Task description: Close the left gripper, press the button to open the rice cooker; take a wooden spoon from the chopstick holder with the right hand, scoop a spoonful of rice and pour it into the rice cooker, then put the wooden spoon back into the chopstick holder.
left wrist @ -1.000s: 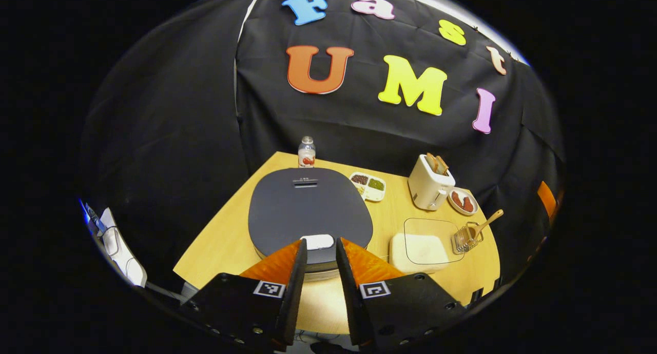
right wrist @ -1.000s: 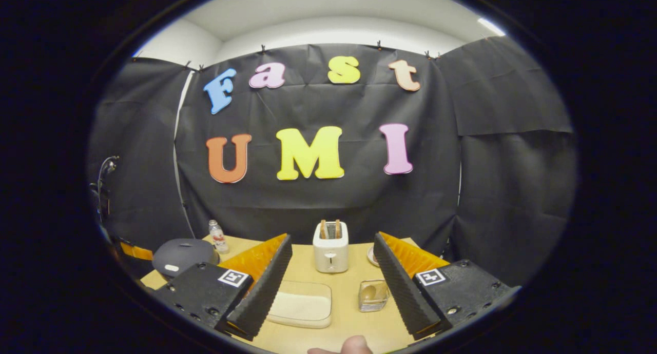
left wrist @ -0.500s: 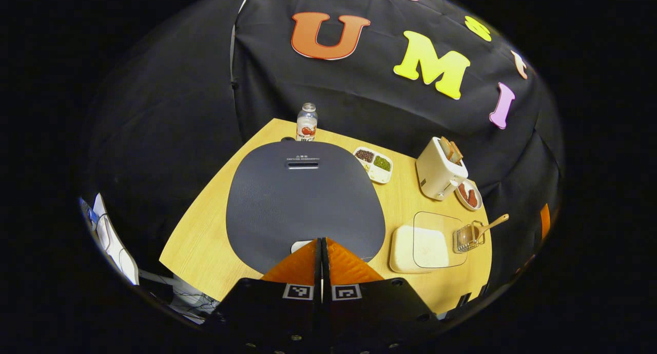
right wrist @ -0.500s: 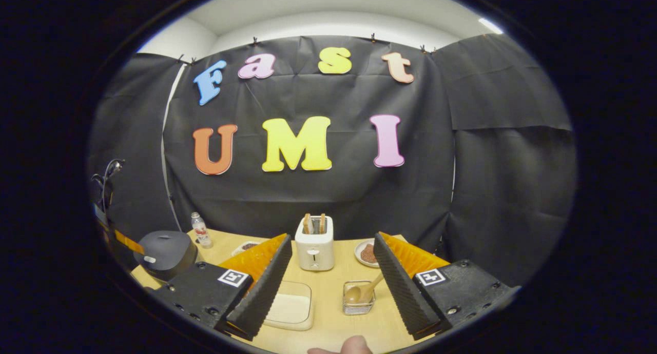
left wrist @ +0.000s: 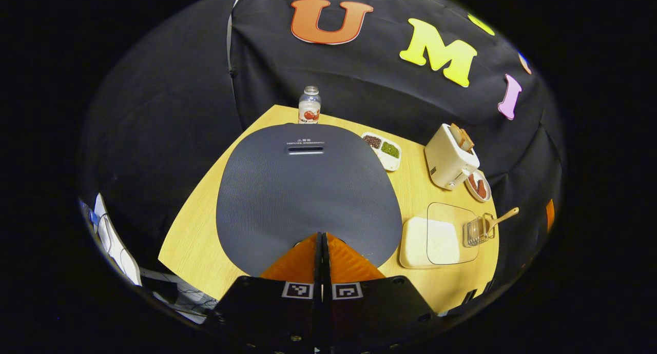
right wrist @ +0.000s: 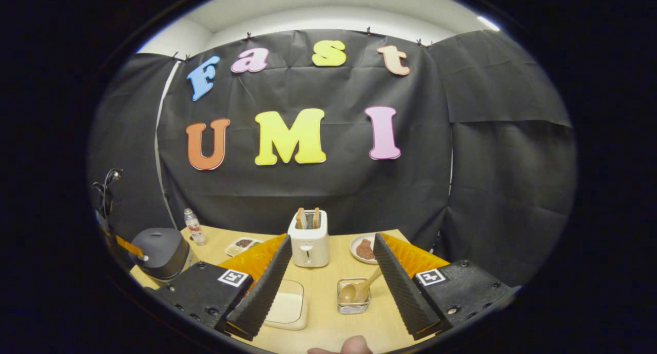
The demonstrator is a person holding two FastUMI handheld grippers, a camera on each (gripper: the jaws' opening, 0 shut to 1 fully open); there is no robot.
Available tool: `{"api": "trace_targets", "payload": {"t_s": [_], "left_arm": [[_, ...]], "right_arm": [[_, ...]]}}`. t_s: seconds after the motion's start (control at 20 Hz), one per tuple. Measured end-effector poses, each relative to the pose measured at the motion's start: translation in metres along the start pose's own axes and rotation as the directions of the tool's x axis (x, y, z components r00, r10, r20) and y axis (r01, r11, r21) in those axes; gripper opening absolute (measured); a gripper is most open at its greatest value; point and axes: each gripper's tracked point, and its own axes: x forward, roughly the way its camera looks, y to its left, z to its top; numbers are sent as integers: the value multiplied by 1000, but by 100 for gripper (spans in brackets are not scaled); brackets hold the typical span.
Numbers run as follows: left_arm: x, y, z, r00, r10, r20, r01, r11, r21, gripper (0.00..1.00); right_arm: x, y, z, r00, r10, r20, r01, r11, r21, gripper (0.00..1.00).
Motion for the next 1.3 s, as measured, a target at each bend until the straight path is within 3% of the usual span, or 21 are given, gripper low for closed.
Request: {"api": "trace_targets", "payload": {"t_s": [0.1,0.35,0.55,0.7,0.9,1.05,1.1,1.15,1.3], "left_arm": [[-6,5,2,999,16,47,-18,998,58,0],[-7,0,7,998,-11,61,13,1000,-29,0],[-27,-2,38,982,4,190,3,999,-38,0],[-59,-1,82,938,42,345,-50,999,13,0],[-95,-9,140,854,54,518,-88,995,40,1],[-117,-9,175,789,61,611,-105,994,37,12],[-122,-7,181,774,60,630,-97,995,25,12],[-130,-10,184,761,53,647,-90,996,24,3],[-143,-16,182,728,32,685,-93,994,53,50]], "right_arm": [[1,3,-2,1000,3,-1,-3,1000,5,100],[-4,7,11,1000,15,24,-15,1000,6,99],[-10,4,28,998,12,54,-13,1000,7,100],[-17,-6,42,996,-15,83,14,1000,10,99],[-25,-19,54,994,-36,101,36,999,9,100],[-28,-27,60,993,-45,105,48,999,-23,99],[-29,-28,61,993,-45,107,48,998,-29,100],[-30,-29,62,993,-44,107,48,998,-29,100],[-31,-31,57,995,-43,91,45,999,-22,100]]}}
